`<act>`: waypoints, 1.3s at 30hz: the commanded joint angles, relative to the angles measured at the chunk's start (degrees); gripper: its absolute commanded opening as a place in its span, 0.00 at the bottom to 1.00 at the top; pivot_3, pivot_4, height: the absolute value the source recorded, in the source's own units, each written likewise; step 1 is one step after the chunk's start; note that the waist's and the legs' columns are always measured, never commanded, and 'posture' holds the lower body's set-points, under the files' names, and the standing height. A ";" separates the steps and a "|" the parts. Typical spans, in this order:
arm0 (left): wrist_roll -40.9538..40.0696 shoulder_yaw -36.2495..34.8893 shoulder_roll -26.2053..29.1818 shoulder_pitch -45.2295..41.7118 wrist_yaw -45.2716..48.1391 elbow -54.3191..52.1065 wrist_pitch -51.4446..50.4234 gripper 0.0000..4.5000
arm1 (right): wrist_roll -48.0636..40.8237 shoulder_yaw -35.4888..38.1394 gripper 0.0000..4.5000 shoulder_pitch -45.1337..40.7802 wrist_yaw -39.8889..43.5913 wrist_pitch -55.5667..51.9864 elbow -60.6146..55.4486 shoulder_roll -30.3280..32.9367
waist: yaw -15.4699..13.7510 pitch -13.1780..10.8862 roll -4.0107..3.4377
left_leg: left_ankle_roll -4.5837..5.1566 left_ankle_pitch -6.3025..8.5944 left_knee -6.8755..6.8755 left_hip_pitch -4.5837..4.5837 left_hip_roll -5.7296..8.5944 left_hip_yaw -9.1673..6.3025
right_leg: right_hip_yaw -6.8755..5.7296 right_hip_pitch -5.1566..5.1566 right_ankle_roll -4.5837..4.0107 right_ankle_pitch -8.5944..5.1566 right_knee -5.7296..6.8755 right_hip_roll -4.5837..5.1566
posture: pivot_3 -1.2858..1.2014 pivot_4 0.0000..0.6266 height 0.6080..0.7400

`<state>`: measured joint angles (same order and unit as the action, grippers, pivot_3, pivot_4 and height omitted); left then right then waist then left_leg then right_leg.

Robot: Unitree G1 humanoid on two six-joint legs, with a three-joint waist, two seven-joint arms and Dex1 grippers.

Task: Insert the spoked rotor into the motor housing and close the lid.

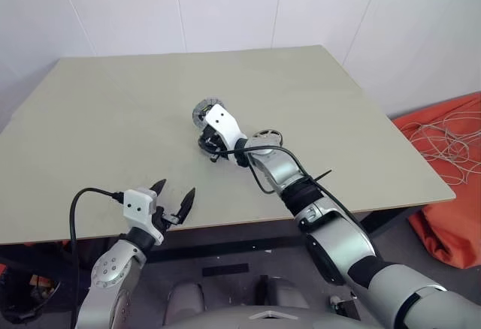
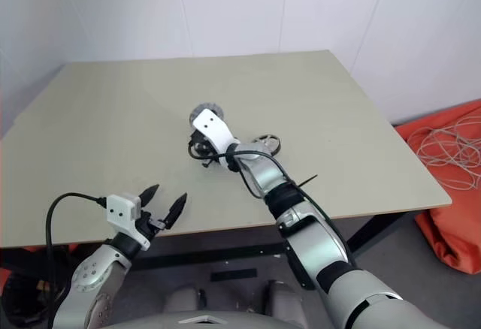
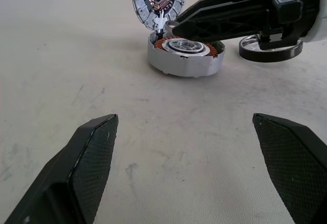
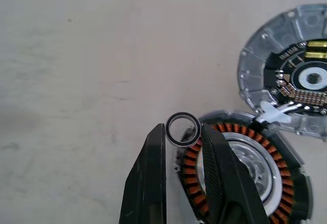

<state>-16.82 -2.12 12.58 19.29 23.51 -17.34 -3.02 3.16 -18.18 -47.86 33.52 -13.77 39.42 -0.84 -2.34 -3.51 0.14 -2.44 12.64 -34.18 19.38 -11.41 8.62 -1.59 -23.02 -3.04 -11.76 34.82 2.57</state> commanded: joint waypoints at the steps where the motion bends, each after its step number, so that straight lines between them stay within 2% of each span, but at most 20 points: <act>1: -0.60 -0.36 -0.16 -0.51 0.27 -0.73 0.76 1.00 | 0.44 2.26 0.15 -3.51 -2.54 1.93 3.88 -0.27 | 0.02 0.00 -0.01 | 0.00 0.00 0.00 0.00 0.00 0.00 | 0.00 0.00 -0.01 0.00 0.00 0.00 | 0.52 0.00 1.00; 11: -0.50 -0.16 -0.77 -0.34 0.10 -0.77 0.85 1.00 | 0.40 5.67 0.15 -9.25 -4.75 4.65 14.47 0.16 | 0.03 -0.03 -0.05 | 0.00 0.00 -0.01 0.01 -0.01 0.05 | 0.00 -0.03 -0.09 0.04 0.02 0.00 | 0.52 0.00 1.00; 39: -0.61 0.04 -0.77 -0.48 -0.42 -2.50 -0.47 1.00 | 2.07 6.61 0.15 -8.87 -3.33 4.82 18.31 -0.18 | 0.02 -0.05 -0.08 | 0.00 0.00 -0.01 -0.01 -0.02 0.06 | -0.01 -0.04 -0.15 0.05 0.04 0.00 | 0.52 0.00 1.00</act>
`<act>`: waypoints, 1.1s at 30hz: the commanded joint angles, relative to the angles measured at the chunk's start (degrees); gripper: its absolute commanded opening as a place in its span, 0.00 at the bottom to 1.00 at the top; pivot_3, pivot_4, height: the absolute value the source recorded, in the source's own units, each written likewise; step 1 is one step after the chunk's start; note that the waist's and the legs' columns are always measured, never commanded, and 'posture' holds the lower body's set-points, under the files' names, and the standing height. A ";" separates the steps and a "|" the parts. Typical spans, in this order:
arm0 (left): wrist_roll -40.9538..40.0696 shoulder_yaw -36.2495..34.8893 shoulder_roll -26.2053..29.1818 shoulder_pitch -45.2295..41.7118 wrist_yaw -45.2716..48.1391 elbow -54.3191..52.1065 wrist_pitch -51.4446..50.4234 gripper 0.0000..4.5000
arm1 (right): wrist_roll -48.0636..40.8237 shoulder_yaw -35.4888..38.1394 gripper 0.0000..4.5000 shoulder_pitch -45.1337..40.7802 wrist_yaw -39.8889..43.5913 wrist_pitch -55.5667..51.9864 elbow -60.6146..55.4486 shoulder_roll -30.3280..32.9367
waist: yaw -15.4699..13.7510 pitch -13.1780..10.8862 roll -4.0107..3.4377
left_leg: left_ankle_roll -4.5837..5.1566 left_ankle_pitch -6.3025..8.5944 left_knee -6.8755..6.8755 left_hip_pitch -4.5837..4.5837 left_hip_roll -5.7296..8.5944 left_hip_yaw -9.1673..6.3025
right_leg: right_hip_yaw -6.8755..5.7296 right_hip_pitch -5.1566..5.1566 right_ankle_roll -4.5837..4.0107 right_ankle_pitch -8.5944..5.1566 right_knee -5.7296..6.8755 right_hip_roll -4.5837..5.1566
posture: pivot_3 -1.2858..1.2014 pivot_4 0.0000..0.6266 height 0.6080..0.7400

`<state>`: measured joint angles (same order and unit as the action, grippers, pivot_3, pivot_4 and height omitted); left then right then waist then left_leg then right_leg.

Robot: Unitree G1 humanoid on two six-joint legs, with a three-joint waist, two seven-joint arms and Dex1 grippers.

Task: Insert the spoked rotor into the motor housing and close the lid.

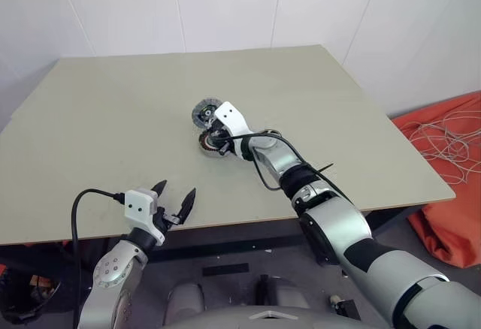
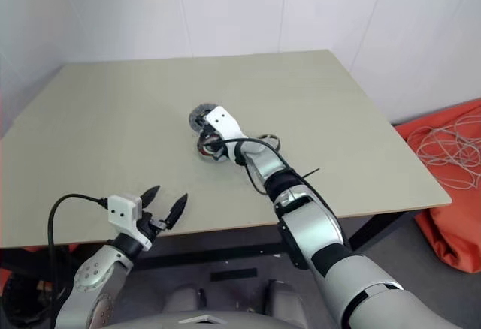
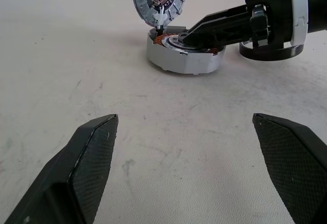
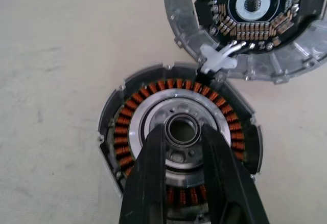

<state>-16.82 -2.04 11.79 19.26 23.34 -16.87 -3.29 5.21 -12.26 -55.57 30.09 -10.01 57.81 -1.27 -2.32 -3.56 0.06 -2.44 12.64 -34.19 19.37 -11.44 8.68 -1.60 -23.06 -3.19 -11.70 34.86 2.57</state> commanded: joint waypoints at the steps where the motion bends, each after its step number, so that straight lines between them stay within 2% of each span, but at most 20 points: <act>1: -0.62 -0.01 0.02 -0.49 -0.31 -3.12 -0.36 1.00 | 0.03 0.79 0.15 -1.16 0.17 1.04 -0.07 0.26 | 0.00 0.00 0.00 | 0.00 0.00 0.00 0.00 0.00 0.00 | 0.00 0.00 0.00 0.00 0.00 0.00 | 0.52 0.00 1.00; 7: -0.79 0.00 -0.01 -0.62 -0.50 -3.72 -1.23 1.00 | -0.55 1.52 0.15 -1.21 0.99 1.12 -0.68 0.10 | 0.00 0.00 0.00 | 0.00 0.00 0.00 0.00 0.00 0.01 | 0.00 0.00 -0.01 0.01 0.00 0.00 | 0.52 0.00 1.00; 8: -0.81 -0.02 0.01 -0.59 -0.48 -3.79 -1.30 1.00 | -0.60 1.59 0.31 -1.22 1.12 1.08 -0.78 0.04 | 0.00 0.00 0.00 | 0.00 0.00 0.00 0.00 0.00 0.01 | 0.00 0.00 -0.01 0.01 0.00 0.00 | 0.52 0.00 1.00; 15: -0.92 -0.05 -0.06 -0.18 -0.48 -4.21 -1.58 1.00 | -0.22 2.12 0.82 -1.45 -0.49 2.40 -0.81 -0.42 | -0.01 0.00 0.00 | 0.00 0.00 0.00 0.00 0.00 0.01 | 0.00 -0.01 -0.02 0.00 0.00 0.00 | 0.52 0.00 1.00; 17: -0.95 -0.04 -0.08 -0.06 -0.46 -4.19 -1.57 1.00 | -1.20 3.09 0.82 -1.66 -0.46 2.71 -1.70 -0.73 | 0.00 0.00 0.00 | 0.00 0.00 0.00 0.01 -0.01 0.01 | 0.00 -0.02 -0.02 0.00 0.00 0.00 | 0.52 0.00 1.00; 19: -1.02 -0.05 -0.04 0.10 -0.39 -4.13 -1.48 1.00 | -3.12 4.74 0.74 -1.99 0.35 1.90 -3.70 -1.13 | 0.03 -0.01 -0.01 | 0.00 0.00 0.00 0.00 -0.01 0.02 | 0.00 -0.02 -0.02 0.00 0.00 -0.01 | 0.52 0.00 1.00; 21: -1.05 -0.08 0.05 0.17 -0.32 -3.93 -1.35 1.00 | -5.38 6.25 0.60 -2.09 1.82 0.17 -7.17 -1.33 | 0.01 -0.02 -0.02 | 0.00 0.00 0.00 0.01 -0.01 0.02 | 0.00 -0.03 -0.02 0.00 0.00 -0.01 | 0.52 0.00 1.00; 28: -1.19 -0.25 0.02 0.28 -0.17 -3.36 -1.01 1.00 | -8.43 6.05 0.05 1.99 2.92 -9.22 -22.08 -1.67 | -0.05 -0.01 -0.01 | 0.00 0.00 0.01 0.01 -0.02 0.01 | 0.00 -0.03 -0.02 0.00 0.00 -0.01 | 0.52 0.00 1.00; 29: -1.20 -0.24 0.01 0.29 -0.15 -3.32 -0.99 1.00 | -8.10 5.27 0.01 2.92 2.79 -10.62 -23.95 -1.74 | -0.07 0.00 -0.01 | 0.00 0.00 0.01 0.01 -0.01 0.01 | 0.00 -0.02 -0.02 0.00 -0.01 -0.01 | 0.52 0.00 1.00; 33: -1.22 -0.18 0.02 0.13 -0.15 -3.25 -1.11 1.00 | -6.35 0.59 0.01 6.94 3.67 -13.98 -30.05 -1.76 | -0.07 -0.01 -0.01 | 0.00 0.00 0.01 0.00 -0.01 -0.01 | 0.00 -0.01 -0.01 -0.01 -0.01 -0.01 | 0.52 0.00 1.00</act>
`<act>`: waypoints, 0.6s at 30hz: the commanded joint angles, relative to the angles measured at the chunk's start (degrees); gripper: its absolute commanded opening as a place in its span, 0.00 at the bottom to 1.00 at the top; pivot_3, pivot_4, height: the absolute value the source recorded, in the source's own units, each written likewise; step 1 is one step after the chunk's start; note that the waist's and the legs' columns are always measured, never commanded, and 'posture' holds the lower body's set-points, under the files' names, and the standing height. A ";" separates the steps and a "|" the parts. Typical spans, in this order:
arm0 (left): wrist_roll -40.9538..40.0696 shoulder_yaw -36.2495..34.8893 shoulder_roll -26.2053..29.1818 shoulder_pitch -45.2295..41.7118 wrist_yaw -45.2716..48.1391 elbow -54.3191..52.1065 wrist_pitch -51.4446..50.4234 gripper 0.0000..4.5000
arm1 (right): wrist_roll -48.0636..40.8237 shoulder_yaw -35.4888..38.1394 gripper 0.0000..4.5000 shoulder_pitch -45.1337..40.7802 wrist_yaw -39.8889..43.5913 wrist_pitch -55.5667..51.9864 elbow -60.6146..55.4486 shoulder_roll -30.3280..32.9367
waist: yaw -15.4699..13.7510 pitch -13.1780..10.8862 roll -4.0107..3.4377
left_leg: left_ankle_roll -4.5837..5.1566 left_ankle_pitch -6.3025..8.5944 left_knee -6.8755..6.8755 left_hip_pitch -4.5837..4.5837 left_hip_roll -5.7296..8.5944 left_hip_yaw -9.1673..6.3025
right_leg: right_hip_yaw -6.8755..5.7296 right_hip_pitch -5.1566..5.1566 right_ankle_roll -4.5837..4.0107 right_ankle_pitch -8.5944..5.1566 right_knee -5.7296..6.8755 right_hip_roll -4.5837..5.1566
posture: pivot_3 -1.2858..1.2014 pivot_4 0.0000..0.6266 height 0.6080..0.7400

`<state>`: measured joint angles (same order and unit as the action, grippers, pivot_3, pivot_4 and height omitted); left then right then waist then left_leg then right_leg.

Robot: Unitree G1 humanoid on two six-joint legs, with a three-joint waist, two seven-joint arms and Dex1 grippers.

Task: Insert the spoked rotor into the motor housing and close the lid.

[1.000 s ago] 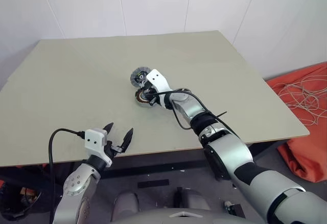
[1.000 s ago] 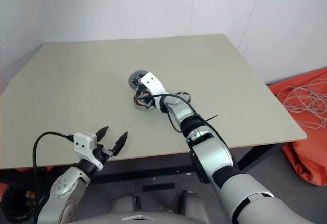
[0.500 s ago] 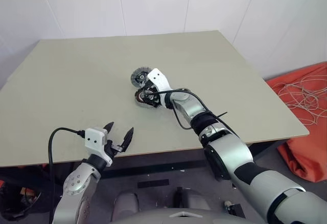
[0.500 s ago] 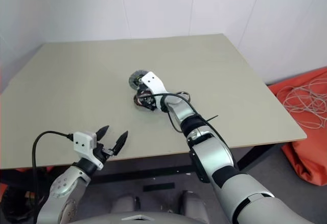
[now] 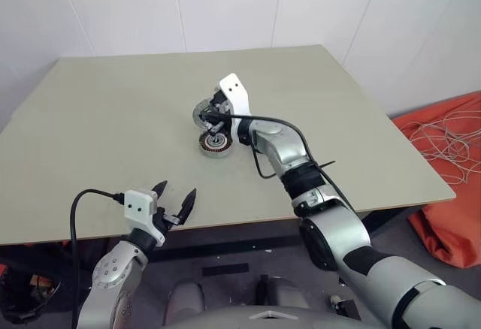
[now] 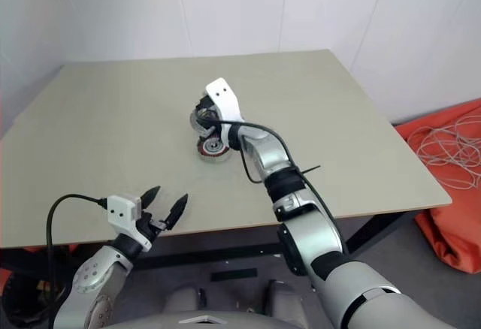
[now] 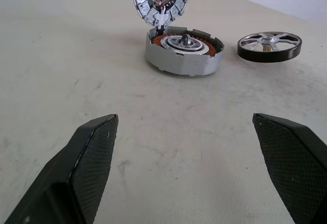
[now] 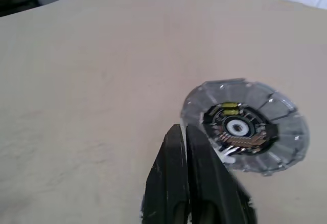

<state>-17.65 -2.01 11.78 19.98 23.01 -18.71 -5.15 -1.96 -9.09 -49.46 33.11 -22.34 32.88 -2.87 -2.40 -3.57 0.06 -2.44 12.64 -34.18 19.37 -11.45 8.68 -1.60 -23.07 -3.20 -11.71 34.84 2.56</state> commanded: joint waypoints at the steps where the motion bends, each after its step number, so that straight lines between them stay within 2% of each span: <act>1: -0.39 -0.19 0.03 -0.60 0.17 -1.43 0.71 1.00 | 1.40 -3.67 0.01 1.46 0.53 -2.15 -5.79 -0.12 | 0.01 0.00 0.00 | 0.00 0.00 0.00 0.00 0.00 0.00 | 0.00 0.00 0.01 -0.01 0.00 0.00 | 0.52 0.00 1.00; 8: -0.47 -0.17 -0.04 -0.74 0.10 -1.29 0.58 1.00 | 4.17 -6.11 0.01 0.46 -2.22 -1.32 -0.56 -0.70 | 0.05 0.00 0.00 | -0.04 -0.02 0.00 -0.04 0.00 -0.03 | 0.00 0.00 0.33 -0.19 0.02 0.00 | 0.52 0.00 1.00; 18: -0.47 -0.30 -0.36 -0.49 0.33 -0.27 1.47 1.00 | 5.14 -4.28 0.01 -5.65 -5.74 4.96 12.96 -1.30 | 0.12 -0.01 -0.01 | -0.04 -0.02 0.00 -0.02 0.00 -0.02 | 0.00 -0.02 0.01 0.00 0.01 0.00 | 0.52 0.00 1.00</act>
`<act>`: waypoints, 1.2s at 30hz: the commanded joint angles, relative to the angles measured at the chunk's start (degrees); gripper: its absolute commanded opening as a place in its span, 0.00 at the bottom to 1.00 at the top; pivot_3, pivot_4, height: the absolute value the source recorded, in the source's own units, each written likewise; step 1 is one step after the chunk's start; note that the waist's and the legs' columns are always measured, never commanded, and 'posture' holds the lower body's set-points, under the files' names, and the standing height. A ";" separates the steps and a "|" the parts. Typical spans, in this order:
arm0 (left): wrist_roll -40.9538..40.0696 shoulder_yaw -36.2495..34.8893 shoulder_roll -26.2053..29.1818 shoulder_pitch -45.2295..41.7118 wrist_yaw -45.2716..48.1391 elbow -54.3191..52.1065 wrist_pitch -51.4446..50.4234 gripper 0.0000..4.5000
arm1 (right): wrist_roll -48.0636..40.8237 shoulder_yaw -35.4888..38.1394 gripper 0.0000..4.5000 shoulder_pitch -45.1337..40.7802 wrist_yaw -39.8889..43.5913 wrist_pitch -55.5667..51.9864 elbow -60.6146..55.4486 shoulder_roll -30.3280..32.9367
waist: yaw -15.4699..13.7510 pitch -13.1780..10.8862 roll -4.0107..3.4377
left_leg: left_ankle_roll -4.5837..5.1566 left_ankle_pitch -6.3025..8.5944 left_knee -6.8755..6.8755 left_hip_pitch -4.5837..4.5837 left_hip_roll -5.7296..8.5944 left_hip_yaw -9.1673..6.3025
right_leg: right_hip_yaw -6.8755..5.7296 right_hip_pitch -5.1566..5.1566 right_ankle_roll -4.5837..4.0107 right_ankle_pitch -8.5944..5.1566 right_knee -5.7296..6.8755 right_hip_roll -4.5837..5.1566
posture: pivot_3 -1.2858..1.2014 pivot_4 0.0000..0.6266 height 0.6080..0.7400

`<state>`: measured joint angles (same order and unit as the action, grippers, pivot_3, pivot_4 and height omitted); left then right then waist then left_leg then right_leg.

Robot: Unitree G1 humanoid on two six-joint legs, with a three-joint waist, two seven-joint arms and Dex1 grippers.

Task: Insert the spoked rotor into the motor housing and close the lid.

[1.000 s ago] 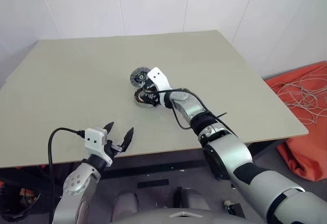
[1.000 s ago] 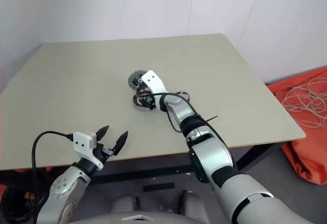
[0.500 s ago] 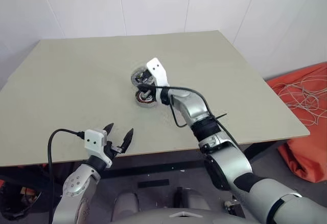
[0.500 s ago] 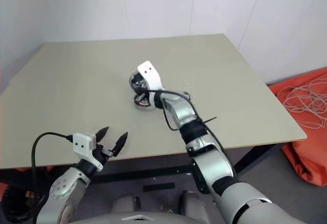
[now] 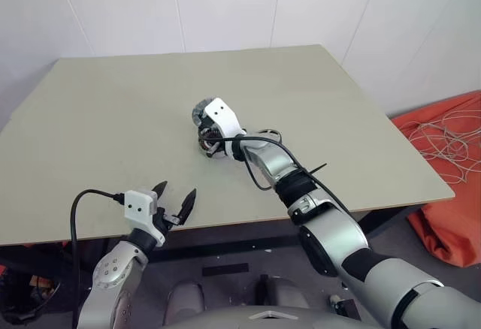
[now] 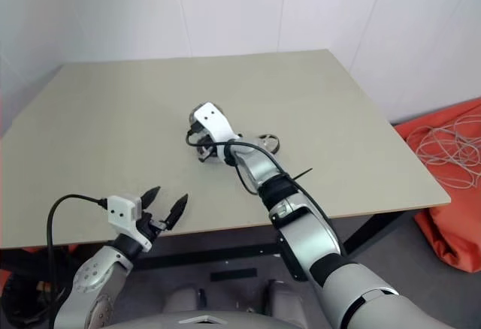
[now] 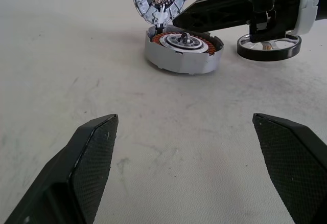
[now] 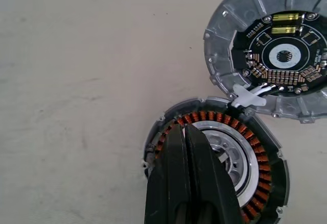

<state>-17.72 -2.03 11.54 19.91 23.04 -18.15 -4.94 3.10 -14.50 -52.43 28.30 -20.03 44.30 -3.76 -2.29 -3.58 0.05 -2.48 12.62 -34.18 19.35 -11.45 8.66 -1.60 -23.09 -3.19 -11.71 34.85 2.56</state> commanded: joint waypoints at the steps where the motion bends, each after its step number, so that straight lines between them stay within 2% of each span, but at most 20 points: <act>1: -0.34 -0.26 -0.17 -0.38 0.30 -0.77 1.36 1.00 | 0.12 1.30 0.01 -3.08 -1.09 3.18 2.49 -0.49 | 0.00 0.00 0.00 | 0.00 0.00 0.00 0.00 0.00 0.01 | 0.00 0.00 0.00 0.00 0.00 0.00 | 0.52 0.00 1.00; 19: -0.14 -0.22 -0.36 -0.42 0.74 0.50 2.94 1.00 | 1.08 3.26 0.01 -5.85 -3.82 7.45 12.19 0.14 | -0.01 0.00 0.00 | 0.00 0.00 0.00 0.00 0.00 0.02 | 0.00 0.01 -0.02 0.01 0.01 0.00 | 0.52 0.00 1.00; 36: -0.42 -0.08 -0.16 -1.75 0.48 -0.94 0.87 1.00 | 1.30 3.66 0.01 -4.40 -2.61 7.14 10.85 1.56 | -0.03 0.00 0.00 | 0.00 0.00 0.00 -0.01 0.00 0.04 | 0.00 0.01 -0.03 0.02 0.02 0.00 | 0.52 0.00 1.00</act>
<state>-17.72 -1.98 11.05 18.68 23.40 -16.63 -4.41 4.44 -11.48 -56.12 25.49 -13.15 57.64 -2.33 -2.31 -3.58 0.04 -2.47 12.62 -34.18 19.35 -11.45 8.70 -1.60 -23.08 -3.23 -11.69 34.87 2.56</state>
